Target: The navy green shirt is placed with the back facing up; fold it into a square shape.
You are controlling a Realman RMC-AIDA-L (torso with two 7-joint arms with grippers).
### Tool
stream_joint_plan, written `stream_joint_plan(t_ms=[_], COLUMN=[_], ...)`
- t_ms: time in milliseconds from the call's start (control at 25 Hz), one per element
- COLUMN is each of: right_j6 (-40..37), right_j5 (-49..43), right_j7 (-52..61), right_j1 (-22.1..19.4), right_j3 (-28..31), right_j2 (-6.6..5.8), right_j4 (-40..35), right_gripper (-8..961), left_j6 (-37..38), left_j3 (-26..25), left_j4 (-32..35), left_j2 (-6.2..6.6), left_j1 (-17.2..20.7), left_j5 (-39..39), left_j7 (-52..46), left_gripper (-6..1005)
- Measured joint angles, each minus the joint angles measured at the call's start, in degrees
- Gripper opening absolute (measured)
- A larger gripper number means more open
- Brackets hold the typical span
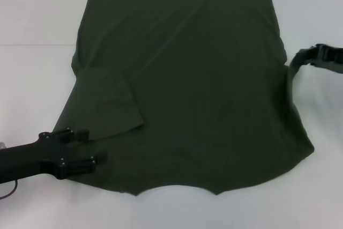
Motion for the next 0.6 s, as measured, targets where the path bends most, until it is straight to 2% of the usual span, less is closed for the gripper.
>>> stream_joint_plan(t_ms=[160, 280, 440, 600], right_j6=[0.2, 0.15, 0.03, 1.76], right_j5=[-1.11, -3.77, -9.25, -11.41], right_j7=[0.02, 0.45, 1.2, 1.19], right_j1=[2.59, 4.96, 8.23, 9.02], right_j3=[-4.08, -6.49, -8.39, -8.54], right_j2=[-0.15, 0.31, 1.61, 3.5], right_j4=[2.23, 3.26, 4.96, 5.03], right_gripper=[39, 41, 44, 48], left_j6=[0.0, 0.0, 0.0, 0.04], left_j3=[0.0, 0.0, 0.0, 0.03], left_j4=[0.0, 0.0, 0.0, -0.16], left_j2=[-0.01, -0.17, -0.36, -0.44], left_j1=[0.03, 0.24, 0.46, 0.67], left_j5=[0.22, 0.26, 0.28, 0.28], left_j7=[-0.04, -0.04, -0.04, -0.04], left_gripper=[860, 860, 859, 859])
